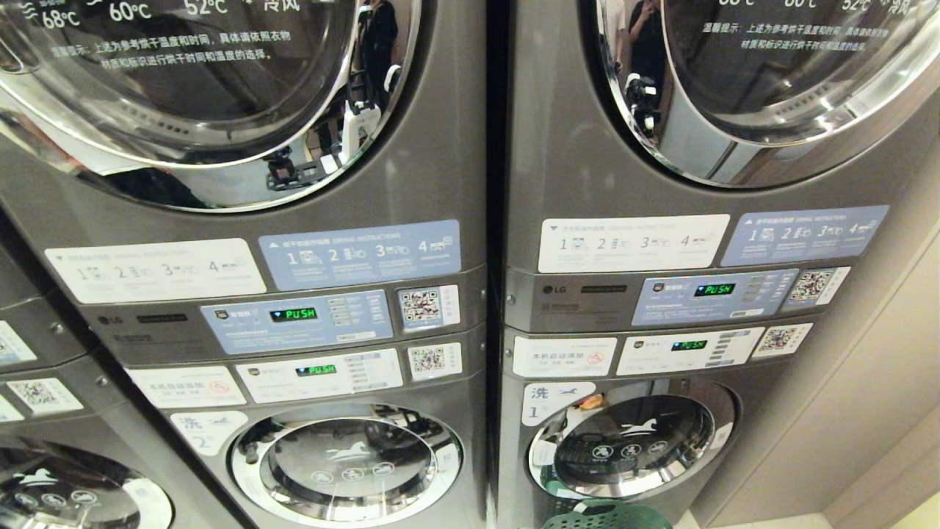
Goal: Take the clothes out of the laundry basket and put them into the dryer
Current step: Close the dryer
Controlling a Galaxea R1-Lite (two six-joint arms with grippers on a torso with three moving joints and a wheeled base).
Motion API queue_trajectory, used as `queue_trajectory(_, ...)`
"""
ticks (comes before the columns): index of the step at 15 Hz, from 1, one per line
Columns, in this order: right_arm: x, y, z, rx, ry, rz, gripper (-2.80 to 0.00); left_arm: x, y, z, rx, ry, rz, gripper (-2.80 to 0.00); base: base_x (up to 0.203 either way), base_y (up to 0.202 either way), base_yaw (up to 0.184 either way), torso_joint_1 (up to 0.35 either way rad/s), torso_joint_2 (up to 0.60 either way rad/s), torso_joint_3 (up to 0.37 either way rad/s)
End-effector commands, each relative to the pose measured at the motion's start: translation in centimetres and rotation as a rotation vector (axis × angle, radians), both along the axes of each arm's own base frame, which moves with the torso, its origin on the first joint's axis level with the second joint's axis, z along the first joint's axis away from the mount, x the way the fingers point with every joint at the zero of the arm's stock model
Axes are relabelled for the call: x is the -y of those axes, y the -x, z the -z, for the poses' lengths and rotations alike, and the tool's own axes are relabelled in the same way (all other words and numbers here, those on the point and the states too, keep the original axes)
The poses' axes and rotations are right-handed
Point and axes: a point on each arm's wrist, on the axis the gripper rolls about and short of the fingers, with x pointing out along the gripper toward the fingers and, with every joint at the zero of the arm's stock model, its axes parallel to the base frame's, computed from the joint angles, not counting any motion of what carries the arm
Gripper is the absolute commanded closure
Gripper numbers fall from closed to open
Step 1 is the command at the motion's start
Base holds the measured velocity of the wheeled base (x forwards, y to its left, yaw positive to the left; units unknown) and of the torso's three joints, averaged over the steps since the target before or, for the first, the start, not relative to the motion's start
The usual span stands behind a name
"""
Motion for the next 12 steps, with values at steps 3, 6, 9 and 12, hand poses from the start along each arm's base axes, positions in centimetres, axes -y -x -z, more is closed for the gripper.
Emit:
queue_trajectory(3,0.0,0.0,0.0,-0.003,0.0,-0.001,0.0,-0.3,-0.6,0.7,-0.027,0.016,0.006,0.0,0.0,0.0,0.0,0.0,0.0,0.0)
queue_trajectory(6,0.0,0.0,0.0,-0.001,-0.004,0.0,0.0,-0.5,-1.0,1.2,-0.05,0.01,0.035,0.0,0.0,0.0,0.0,0.0,0.0,0.0)
queue_trajectory(9,0.0,0.0,0.0,-0.002,-0.004,0.0,0.0,-0.8,-1.5,1.7,-0.064,0.002,0.029,0.0,0.0,0.0,0.0,0.0,0.0,0.0)
queue_trajectory(12,0.0,0.0,0.0,-0.002,-0.004,0.0,0.0,-0.6,-2.2,2.2,-0.076,-0.006,0.036,0.0,0.0,0.0,0.0,0.0,0.0,0.0)
